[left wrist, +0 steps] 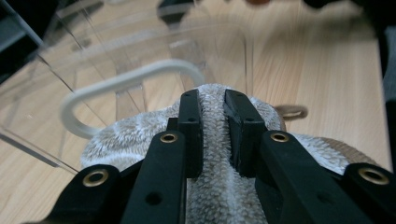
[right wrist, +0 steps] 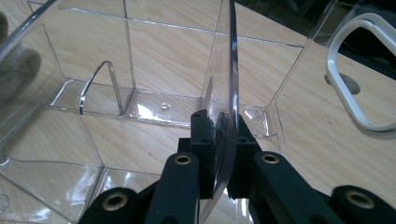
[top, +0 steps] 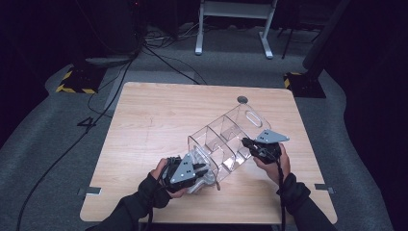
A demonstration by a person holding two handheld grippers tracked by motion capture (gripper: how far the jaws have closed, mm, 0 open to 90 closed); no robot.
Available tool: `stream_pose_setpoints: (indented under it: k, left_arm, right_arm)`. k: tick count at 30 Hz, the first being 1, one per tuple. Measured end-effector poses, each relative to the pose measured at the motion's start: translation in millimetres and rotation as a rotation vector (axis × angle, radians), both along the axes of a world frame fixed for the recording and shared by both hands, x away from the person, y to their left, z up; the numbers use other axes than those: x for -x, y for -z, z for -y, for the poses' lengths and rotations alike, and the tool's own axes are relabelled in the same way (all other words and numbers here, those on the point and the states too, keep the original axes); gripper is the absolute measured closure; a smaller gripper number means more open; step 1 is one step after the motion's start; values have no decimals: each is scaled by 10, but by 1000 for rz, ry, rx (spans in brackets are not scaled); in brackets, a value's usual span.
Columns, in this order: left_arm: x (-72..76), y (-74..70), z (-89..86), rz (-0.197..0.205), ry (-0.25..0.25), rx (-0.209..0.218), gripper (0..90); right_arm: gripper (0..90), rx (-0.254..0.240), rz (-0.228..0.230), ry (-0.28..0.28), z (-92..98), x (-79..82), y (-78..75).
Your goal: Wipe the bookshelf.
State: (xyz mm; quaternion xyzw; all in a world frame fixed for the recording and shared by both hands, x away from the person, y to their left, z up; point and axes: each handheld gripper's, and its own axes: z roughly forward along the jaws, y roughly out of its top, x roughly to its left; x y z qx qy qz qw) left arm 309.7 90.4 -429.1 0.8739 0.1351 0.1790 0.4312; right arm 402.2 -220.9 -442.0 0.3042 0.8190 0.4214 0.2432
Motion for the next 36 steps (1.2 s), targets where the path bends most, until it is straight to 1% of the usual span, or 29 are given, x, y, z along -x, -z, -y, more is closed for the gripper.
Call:
stream_pose_setpoints:
  k: [1, 3, 4, 5, 6, 7, 8, 9, 10, 11, 13, 15, 16, 19, 21, 22, 23, 24, 26, 28, 29, 31, 32, 33, 34, 36]
  left_arm:
    - [-22, 53, 12, -27, -3, -57, 762]
    - [-22, 136, -9, -9, -43, -114, 669]
    - [-31, 183, -32, -30, -68, -142, 597]
    - [-47, 228, -65, -66, -87, -160, 518]
    - [-71, 288, -111, -126, -104, -183, 465]
    - [-82, 337, -139, -153, -124, -214, 406]
    - [-85, 385, -165, -172, -141, -236, 364]
    - [-93, 426, -182, -195, -162, -252, 294]
    - [-94, 454, -195, -205, -183, -255, 242]
    - [-96, 466, -207, -209, -195, -246, 225]
    - [-111, 477, -208, -230, -228, -248, 190]
    - [-123, 503, -212, -253, -239, -265, 181]
    - [-129, 520, -214, -264, -242, -250, 173]
    - [-191, 546, -245, -336, -233, -232, 178]
    - [-214, 537, -244, -353, -215, -241, 207]
    - [-218, 518, -236, -359, -201, -252, 250]
    - [-211, 508, -221, -354, -176, -251, 327]
    - [-200, 493, -214, -349, -148, -260, 420]
    - [-176, 491, -200, -319, -125, -260, 583]
    - [-170, 485, -196, -296, -100, -268, 666]
    - [-163, 483, -197, -281, -95, -272, 692]
    - [-143, 482, -205, -250, -84, -265, 723]
    - [-126, 464, -219, -231, -76, -258, 735]
    - [-114, 450, -227, -217, -77, -247, 741]
    - [-98, 417, -241, -189, -70, -234, 743]
    - [-56, 313, -267, -140, -63, -178, 745]
  right_arm:
    - [841, 1, 1, 1, 0, 1, 0]
    - [841, 2, 2, 2, -1, 3, 0]
    - [841, 2, 2, 1, 0, 4, 0]
    - [840, 4, 4, 0, 0, 8, 1]
    - [839, 6, 7, 0, 0, 13, 3]
    - [838, 7, 8, 2, -2, 20, 3]
    - [836, 10, 11, 1, -4, 24, 2]
    - [835, 14, 13, 1, -4, 29, 2]
    - [835, 13, 14, 3, -6, 36, 5]
    - [834, 15, 14, 4, -9, 42, 4]
    - [832, 22, 19, 3, -13, 47, 3]
    - [830, 28, 18, 2, -11, 55, 2]
    - [830, 31, 19, 0, -9, 56, 2]
    - [830, 25, 14, -6, -4, 47, 5]
    - [830, 27, 15, -6, -7, 50, 6]
    - [830, 28, 15, -8, -4, 48, 6]
    - [830, 27, 15, -10, -1, 46, 7]
    - [830, 26, 15, -13, 3, 43, 6]
    - [833, 22, 12, -19, 9, 39, 7]
    - [834, 23, 8, -29, 12, 38, 4]
    - [834, 20, 7, -31, 14, 38, 5]
    - [834, 23, 9, -34, 15, 38, 4]
    - [834, 26, 8, -35, 15, 38, 3]
    - [834, 26, 8, -35, 15, 38, 3]
    - [834, 26, 9, -35, 15, 38, 3]
    - [833, 27, 9, -37, 16, 37, 2]
